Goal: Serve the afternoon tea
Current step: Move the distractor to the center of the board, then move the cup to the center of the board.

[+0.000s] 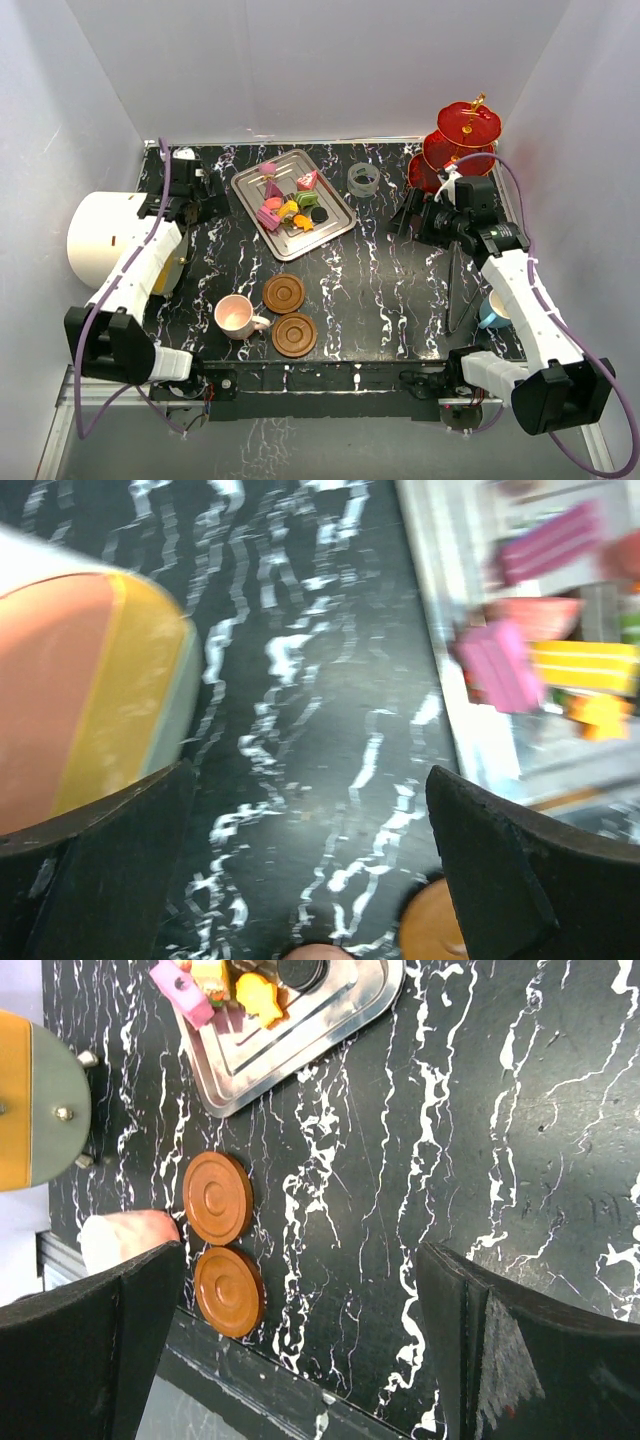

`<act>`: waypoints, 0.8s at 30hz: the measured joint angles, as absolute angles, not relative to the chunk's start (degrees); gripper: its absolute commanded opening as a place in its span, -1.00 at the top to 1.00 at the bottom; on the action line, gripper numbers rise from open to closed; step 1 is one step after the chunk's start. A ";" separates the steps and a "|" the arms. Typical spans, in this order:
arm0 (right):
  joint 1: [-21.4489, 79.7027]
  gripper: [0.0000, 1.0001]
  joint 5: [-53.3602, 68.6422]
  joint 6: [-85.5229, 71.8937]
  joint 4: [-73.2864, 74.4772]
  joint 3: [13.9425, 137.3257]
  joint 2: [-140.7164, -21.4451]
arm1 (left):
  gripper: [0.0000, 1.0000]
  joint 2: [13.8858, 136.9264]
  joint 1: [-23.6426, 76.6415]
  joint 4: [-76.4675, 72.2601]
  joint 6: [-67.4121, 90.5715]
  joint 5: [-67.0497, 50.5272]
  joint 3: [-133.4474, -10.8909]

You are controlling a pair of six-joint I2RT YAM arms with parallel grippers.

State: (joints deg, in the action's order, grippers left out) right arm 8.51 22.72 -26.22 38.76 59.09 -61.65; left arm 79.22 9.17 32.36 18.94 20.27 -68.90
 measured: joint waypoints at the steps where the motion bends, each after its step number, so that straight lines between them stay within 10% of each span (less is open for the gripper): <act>1: 8.51 -0.97 23.35 -25.89 38.74 59.09 -62.17 | -0.97 78.15 9.10 31.59 19.27 17.06 -68.90; 24: 9.93 -0.97 24.95 -28.71 36.91 52.40 -60.20 | -0.97 67.99 46.85 34.59 41.47 -11.40 -53.76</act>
